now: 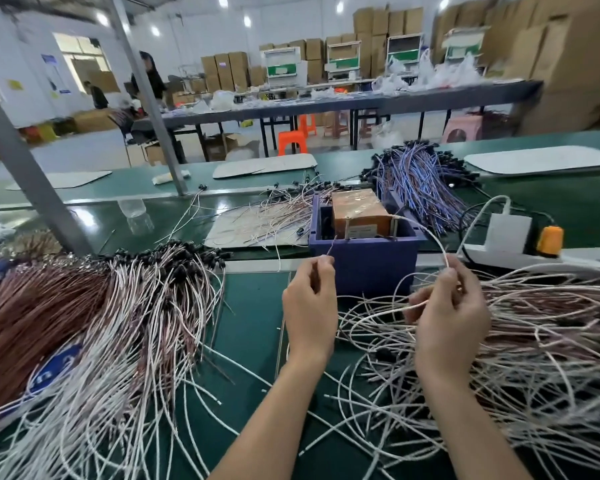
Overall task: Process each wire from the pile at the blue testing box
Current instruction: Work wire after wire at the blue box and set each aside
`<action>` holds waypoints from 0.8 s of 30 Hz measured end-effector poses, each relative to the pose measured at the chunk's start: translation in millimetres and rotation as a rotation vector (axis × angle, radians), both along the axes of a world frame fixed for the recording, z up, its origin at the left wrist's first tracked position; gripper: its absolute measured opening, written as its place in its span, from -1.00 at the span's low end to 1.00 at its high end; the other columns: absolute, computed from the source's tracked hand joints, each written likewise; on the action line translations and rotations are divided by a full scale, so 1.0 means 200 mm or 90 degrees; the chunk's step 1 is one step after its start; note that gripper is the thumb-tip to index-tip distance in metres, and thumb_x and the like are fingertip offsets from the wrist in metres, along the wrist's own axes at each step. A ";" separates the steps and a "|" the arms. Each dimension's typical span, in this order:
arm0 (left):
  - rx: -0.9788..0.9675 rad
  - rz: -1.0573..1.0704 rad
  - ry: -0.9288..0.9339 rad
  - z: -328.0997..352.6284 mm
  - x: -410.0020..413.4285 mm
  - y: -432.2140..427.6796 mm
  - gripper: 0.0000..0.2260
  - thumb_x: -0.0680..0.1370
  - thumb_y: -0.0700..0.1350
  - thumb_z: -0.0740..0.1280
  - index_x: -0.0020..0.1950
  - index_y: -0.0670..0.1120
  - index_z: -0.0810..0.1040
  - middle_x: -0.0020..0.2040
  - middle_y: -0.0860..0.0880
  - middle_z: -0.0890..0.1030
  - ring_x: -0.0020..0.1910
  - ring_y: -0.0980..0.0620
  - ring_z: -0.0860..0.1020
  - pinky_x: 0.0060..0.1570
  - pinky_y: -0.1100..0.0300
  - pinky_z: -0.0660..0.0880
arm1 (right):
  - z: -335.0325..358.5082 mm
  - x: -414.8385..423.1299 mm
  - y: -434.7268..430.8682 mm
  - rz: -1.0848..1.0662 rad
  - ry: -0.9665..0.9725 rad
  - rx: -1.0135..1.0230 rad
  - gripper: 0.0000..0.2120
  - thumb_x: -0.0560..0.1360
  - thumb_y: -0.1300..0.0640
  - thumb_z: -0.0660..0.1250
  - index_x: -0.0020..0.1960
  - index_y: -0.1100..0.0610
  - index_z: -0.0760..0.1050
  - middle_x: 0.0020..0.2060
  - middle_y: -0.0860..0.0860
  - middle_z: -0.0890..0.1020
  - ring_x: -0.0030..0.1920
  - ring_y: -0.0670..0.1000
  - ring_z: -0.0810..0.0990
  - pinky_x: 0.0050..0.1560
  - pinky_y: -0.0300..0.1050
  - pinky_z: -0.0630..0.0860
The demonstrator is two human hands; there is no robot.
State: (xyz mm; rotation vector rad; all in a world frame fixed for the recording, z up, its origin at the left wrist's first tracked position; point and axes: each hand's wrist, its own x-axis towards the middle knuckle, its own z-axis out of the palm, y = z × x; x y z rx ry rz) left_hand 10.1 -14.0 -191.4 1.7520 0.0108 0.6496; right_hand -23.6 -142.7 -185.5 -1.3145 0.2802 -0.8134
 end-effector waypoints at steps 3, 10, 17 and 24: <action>-0.002 0.013 0.006 -0.02 0.02 -0.02 -0.80 0.68 0.06 0.21 -0.10 0.27 0.53 -0.17 0.29 0.64 -0.30 0.21 0.53 -0.29 0.37 0.39 | -0.02 -0.01 -0.01 -0.033 0.014 0.019 -0.75 0.71 0.06 0.13 0.35 -0.05 0.45 -0.37 -0.02 0.66 -0.43 -0.01 0.61 -0.45 -0.21 0.54; -0.013 0.002 0.002 0.01 0.05 -0.02 -0.75 0.67 0.05 0.22 -0.17 0.27 0.53 -0.18 0.24 0.64 -0.25 0.19 0.55 -0.24 0.26 0.44 | -0.02 -0.03 0.02 0.005 0.061 -0.021 -0.69 0.71 0.10 0.14 0.42 -0.06 0.42 -0.39 -0.03 0.65 -0.48 -0.04 0.60 -0.45 -0.24 0.52; -0.009 -0.030 0.002 0.03 0.07 -0.01 -0.72 0.65 0.08 0.22 -0.22 0.32 0.55 -0.26 0.20 0.60 -0.23 0.12 0.54 -0.18 0.20 0.46 | -0.05 -0.13 0.06 0.044 0.069 0.003 -0.77 0.68 0.14 0.15 0.21 -0.10 0.51 -0.44 -0.01 0.62 -0.53 -0.04 0.54 -0.53 -0.25 0.45; 0.011 -0.067 0.007 0.04 0.07 -0.01 -0.74 0.65 0.09 0.23 -0.21 0.29 0.55 -0.17 -0.04 0.63 -0.26 0.14 0.49 -0.18 0.07 0.46 | -0.03 -0.17 0.07 0.085 0.102 0.062 -0.82 0.66 0.15 0.13 0.08 -0.07 0.46 -0.50 -0.05 0.54 -0.56 -0.04 0.46 -0.57 -0.21 0.39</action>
